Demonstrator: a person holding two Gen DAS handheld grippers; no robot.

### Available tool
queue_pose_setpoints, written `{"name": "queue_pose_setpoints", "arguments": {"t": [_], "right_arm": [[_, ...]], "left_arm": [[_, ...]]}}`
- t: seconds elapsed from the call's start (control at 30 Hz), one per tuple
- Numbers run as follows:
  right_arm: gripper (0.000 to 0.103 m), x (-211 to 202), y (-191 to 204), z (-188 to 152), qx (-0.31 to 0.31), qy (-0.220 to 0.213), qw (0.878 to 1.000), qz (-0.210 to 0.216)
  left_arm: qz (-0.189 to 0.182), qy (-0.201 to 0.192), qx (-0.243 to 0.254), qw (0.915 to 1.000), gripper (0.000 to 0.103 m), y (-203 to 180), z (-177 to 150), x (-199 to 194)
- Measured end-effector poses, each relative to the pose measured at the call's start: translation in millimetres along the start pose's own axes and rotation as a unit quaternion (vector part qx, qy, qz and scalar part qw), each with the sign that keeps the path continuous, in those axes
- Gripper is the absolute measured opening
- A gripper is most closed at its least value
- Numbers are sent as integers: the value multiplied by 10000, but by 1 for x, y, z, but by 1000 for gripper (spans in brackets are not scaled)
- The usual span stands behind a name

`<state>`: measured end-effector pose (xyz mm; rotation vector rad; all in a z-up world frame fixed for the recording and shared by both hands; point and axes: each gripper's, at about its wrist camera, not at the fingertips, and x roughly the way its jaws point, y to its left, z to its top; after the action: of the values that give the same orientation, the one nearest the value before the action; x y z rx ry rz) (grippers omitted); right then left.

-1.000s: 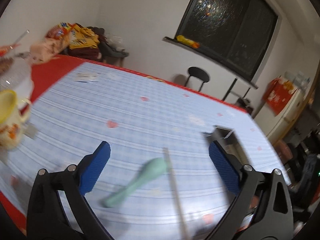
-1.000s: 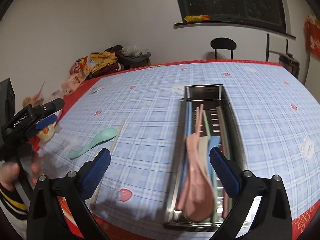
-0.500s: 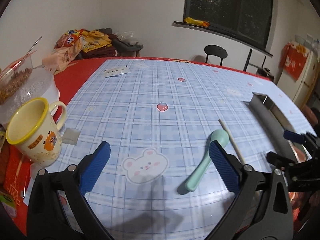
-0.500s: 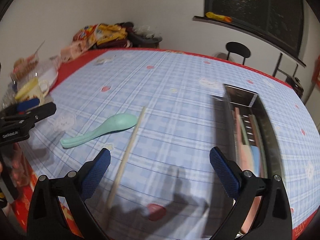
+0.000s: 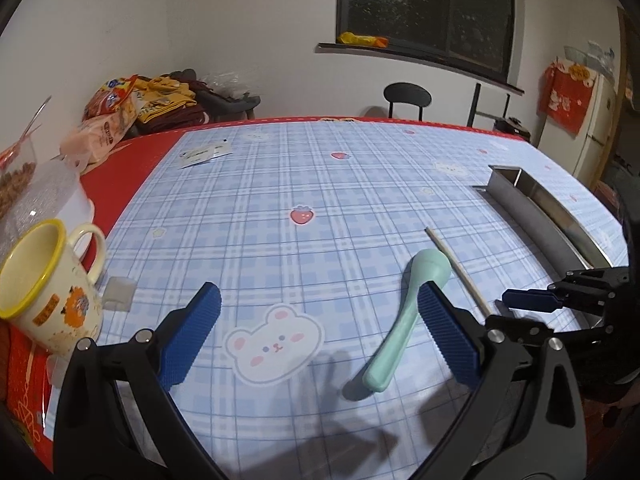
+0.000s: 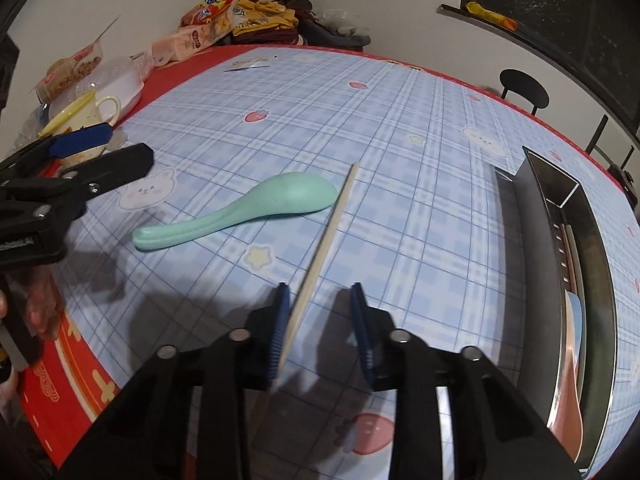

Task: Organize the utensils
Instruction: 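Move both tools back to the mint spoon and beige chopstick, then close the right tool on the beige chopstick while the left tool grasps the mint spoon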

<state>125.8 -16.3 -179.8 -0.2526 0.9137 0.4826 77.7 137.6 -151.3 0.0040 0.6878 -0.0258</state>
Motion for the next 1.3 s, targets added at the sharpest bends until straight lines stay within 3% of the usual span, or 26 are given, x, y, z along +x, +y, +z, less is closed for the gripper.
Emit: {"name": "queue_pose_setpoints", "arguments": {"t": [0.17, 0.43, 0.57, 0.67, 0.77, 0.93, 1.07, 1.13, 1.23, 1.3], "right_arm": [[9, -3, -17, -4, 358, -41, 9993, -75], [7, -4, -32, -9, 720, -198, 9972, 25], [7, -4, -35, -9, 825, -242, 9962, 122], [7, -5, -36, -10, 865, -265, 9959, 64], [7, -6, -41, -12, 1014, -284, 9944, 101], [7, -6, -44, -13, 1088, -298, 9935, 167], [7, -6, -46, -14, 1136, -307, 9928, 230], [7, -6, -47, -15, 1162, -310, 9924, 265], [7, -7, -49, -15, 1185, -317, 9920, 303], [7, -7, -49, -15, 1198, -318, 9918, 326]], "left_arm": [[87, 115, 616, 9980, 97, -25, 4, 10], [157, 318, 1545, 9874, 96, -59, 5, 26], [60, 584, 1992, 9782, 73, -75, 1, 38], [61, 697, 2242, 9720, 67, -82, -2, 45], [-18, 852, 2369, 9678, 56, -87, -4, 52], [-99, 924, 2377, 9669, 47, -90, 0, 57], [-222, 1023, 2418, 9647, 30, -94, 2, 61], [-194, 1029, 2431, 9643, 26, -95, 2, 62], [-252, 1022, 2276, 9681, 23, -91, 4, 62], [-541, 1113, 1906, 9738, 20, -81, 9, 61]]}}
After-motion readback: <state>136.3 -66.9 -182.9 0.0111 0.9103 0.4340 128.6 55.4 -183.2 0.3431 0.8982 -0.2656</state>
